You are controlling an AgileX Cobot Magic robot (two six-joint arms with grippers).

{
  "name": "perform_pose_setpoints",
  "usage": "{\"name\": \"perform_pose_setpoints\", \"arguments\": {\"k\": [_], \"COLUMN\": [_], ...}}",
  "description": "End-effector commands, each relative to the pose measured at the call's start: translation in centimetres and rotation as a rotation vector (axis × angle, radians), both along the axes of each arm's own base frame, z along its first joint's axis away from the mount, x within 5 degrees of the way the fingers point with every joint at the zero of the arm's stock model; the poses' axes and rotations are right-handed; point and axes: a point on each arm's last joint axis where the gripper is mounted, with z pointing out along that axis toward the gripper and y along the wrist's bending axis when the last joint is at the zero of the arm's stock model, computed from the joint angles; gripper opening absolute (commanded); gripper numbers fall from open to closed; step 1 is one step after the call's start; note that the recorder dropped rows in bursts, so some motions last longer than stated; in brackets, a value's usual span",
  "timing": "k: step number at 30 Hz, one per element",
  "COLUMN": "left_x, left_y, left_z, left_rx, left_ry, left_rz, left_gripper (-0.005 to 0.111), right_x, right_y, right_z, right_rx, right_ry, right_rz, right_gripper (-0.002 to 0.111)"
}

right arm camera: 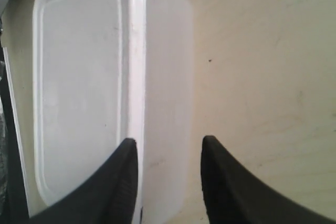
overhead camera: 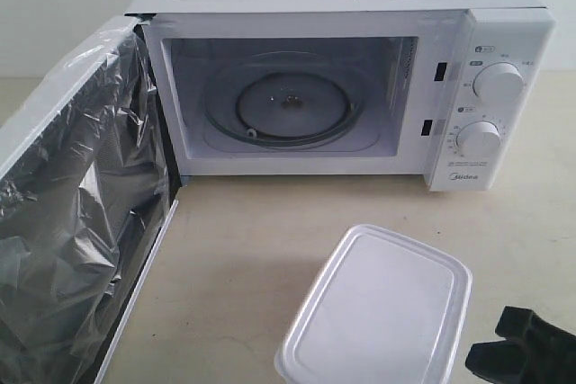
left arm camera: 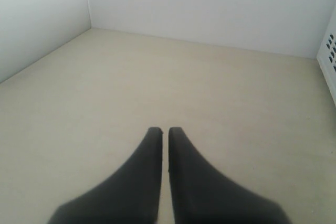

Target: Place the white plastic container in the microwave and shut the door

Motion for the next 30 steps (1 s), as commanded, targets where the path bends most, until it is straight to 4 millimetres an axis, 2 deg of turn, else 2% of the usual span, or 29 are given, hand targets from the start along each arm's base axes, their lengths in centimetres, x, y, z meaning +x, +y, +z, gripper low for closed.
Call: {"name": "perform_pose_setpoints", "arguments": {"k": [1, 11, 20, 30], "left_x": [0.0, 0.0, 0.0, 0.0], "left_y": [0.0, 0.0, 0.0, 0.0], "left_z": [-0.1, -0.1, -0.1, -0.1], "left_rx": [0.0, -0.001, -0.001, -0.001], "left_ry": [-0.003, -0.001, -0.001, -0.001], "left_rz": [0.001, 0.001, 0.001, 0.001], "left_gripper": [0.004, 0.004, 0.004, 0.004], "right_x": [0.0, 1.4, 1.9, 4.8], "right_y": [0.2, 0.6, 0.0, 1.1], "right_z": [0.2, 1.7, 1.0, 2.7], "right_rx": [-0.016, -0.007, -0.096, -0.14], "right_ry": [-0.032, -0.09, -0.067, -0.113], "right_rz": [0.049, 0.029, -0.017, 0.007], "right_gripper": [0.035, 0.035, 0.035, 0.035]}}
